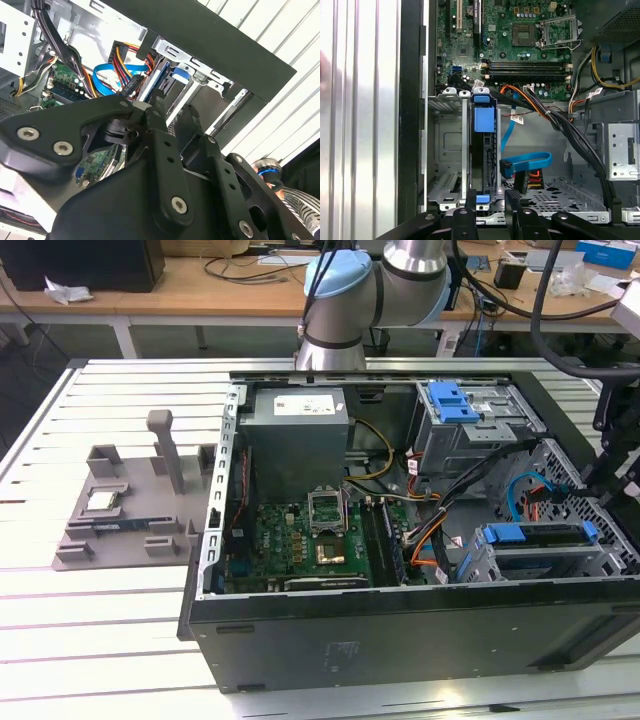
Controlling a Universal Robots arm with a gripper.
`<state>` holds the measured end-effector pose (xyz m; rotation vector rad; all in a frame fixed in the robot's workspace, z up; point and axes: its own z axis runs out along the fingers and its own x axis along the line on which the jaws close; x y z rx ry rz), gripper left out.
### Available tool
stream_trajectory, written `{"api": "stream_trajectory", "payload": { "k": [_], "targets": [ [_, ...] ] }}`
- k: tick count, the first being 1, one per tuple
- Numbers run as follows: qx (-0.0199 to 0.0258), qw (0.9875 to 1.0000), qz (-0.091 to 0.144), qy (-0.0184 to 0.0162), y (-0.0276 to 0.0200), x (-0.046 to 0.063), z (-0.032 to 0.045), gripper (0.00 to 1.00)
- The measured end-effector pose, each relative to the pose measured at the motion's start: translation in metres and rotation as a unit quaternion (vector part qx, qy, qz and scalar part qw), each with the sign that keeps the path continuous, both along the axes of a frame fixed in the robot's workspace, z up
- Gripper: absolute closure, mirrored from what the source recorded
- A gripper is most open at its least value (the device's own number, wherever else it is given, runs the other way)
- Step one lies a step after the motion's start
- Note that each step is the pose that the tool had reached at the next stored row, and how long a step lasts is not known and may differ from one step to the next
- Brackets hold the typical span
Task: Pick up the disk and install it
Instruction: 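Insert the first disk wire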
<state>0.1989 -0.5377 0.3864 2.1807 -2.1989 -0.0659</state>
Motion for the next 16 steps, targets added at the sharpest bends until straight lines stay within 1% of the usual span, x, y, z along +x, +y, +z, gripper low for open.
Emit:
{"api": "stream_trajectory", "payload": {
  "k": [2, 4, 5, 6, 7, 8, 10, 12, 16],
  "targets": [
    [0.0001, 1.0, 0.0, 0.0, 0.0012, 0.0, -0.0007, 0.64],
    [-0.0004, 1.0, 0.0, 0.0, 0.0049, 0.0, -0.0016, 0.64],
    [-0.0005, 1.0, 0.0, 0.0, 0.0078, 0.0, -0.0024, 0.64],
    [-0.0005, 1.0, 0.0, 0.0, 0.0095, 0.0, -0.003, 0.64],
    [-0.0006, 1.0, 0.0, 0.0, 0.0135, 0.0, -0.0053, 0.64],
    [-0.0005, 1.0, 0.0, 0.0, 0.0158, 0.0, -0.0072, 0.64],
    [-0.0005, 1.0, 0.0, 0.0, 0.018, 0.0, -0.0112, 0.64],
    [-0.0004, 1.0, 0.0, 0.0001, 0.0206, 0.0, -0.0178, 0.64],
    [-0.0006, 1.0, 0.0, 0.0003, 0.0224, 0.0, -0.0249, 0.64]
  ]
}}
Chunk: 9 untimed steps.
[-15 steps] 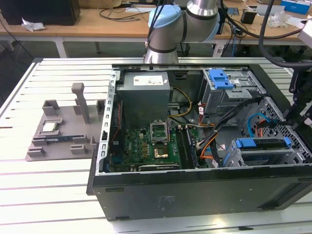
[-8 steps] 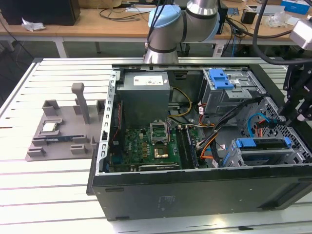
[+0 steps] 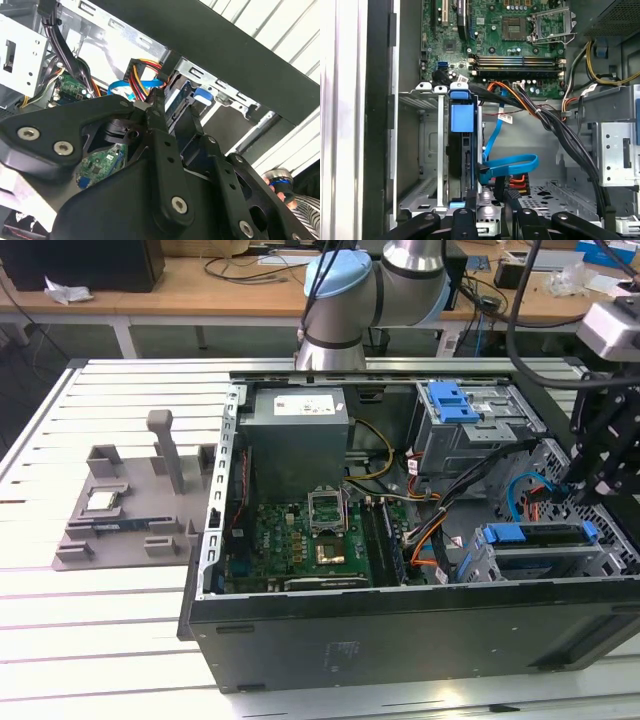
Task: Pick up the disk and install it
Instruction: 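Insert the first disk wire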
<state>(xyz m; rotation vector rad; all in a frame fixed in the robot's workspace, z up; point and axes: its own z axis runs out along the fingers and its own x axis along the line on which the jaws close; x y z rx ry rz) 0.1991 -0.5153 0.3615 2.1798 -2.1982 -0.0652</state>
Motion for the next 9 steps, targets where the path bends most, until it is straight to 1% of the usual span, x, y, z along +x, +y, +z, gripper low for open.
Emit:
{"api": "stream_trajectory", "payload": {
  "k": [6, 9],
  "targets": [
    [0.0002, 1.0, 0.0, 0.0, 0.0044, 0.0, -0.0076, 0.64],
    [0.0, 1.0, 0.0, 0.0, 0.005, 0.0, -0.0124, 0.64]
  ]
}}
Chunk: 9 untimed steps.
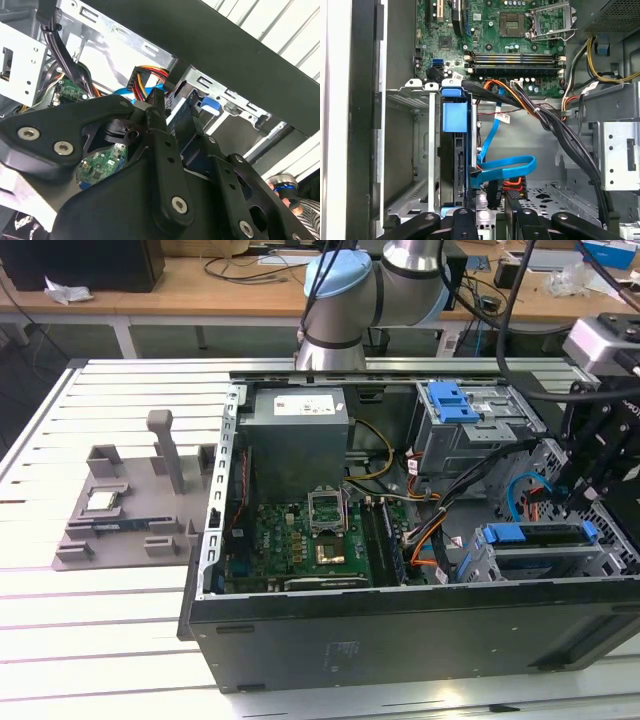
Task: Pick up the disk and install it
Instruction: 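Insert the first disk wire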
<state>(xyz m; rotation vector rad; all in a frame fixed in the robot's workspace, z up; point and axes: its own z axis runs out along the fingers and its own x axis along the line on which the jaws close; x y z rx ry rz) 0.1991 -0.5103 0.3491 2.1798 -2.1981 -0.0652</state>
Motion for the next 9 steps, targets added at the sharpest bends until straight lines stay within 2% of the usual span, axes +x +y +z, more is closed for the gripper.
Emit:
{"api": "stream_trajectory", "payload": {
  "k": [3, 9],
  "targets": [
    [0.0002, 1.0, 0.0, 0.0, 0.0001, 0.0, -0.0067, 0.64],
    [0.0001, 1.0, 0.0, -0.0009, 0.0001, -0.0008, -0.0069, 0.64]
  ]
}}
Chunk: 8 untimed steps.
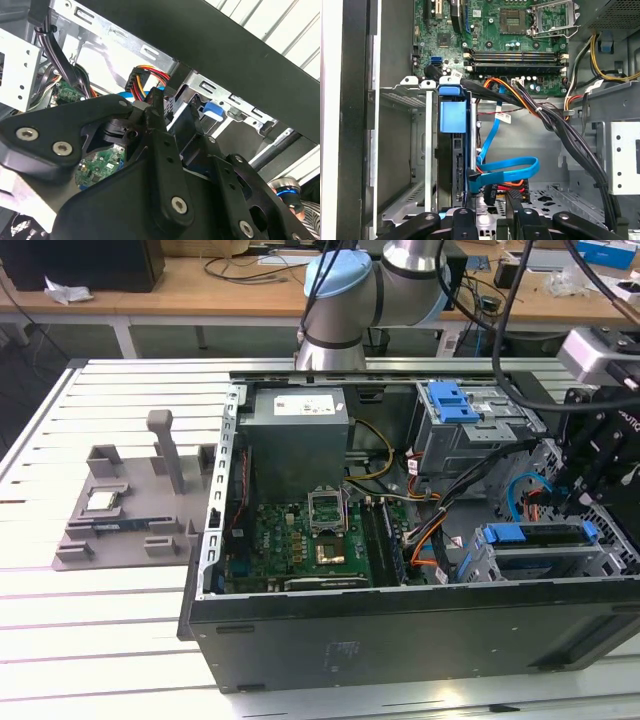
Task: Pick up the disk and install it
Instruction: 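Insert the first disk wire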
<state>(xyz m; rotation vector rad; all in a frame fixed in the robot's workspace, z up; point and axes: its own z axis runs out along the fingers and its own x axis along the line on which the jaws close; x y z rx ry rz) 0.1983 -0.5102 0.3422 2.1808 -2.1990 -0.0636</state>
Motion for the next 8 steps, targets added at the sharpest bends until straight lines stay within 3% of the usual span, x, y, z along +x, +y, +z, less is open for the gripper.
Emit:
{"api": "stream_trajectory", "payload": {
  "k": [4, 6, 8],
  "targets": [
    [0.0, 1.0, 0.0, -0.0035, 0.0, -0.002, 0.006, 0.64],
    [0.0, 1.0, 0.0, -0.0044, 0.0, -0.002, 0.0128, 0.64],
    [0.0002, 1.0, 0.0, -0.0046, 0.0, -0.003, 0.0139, 0.64]
  ]
}}
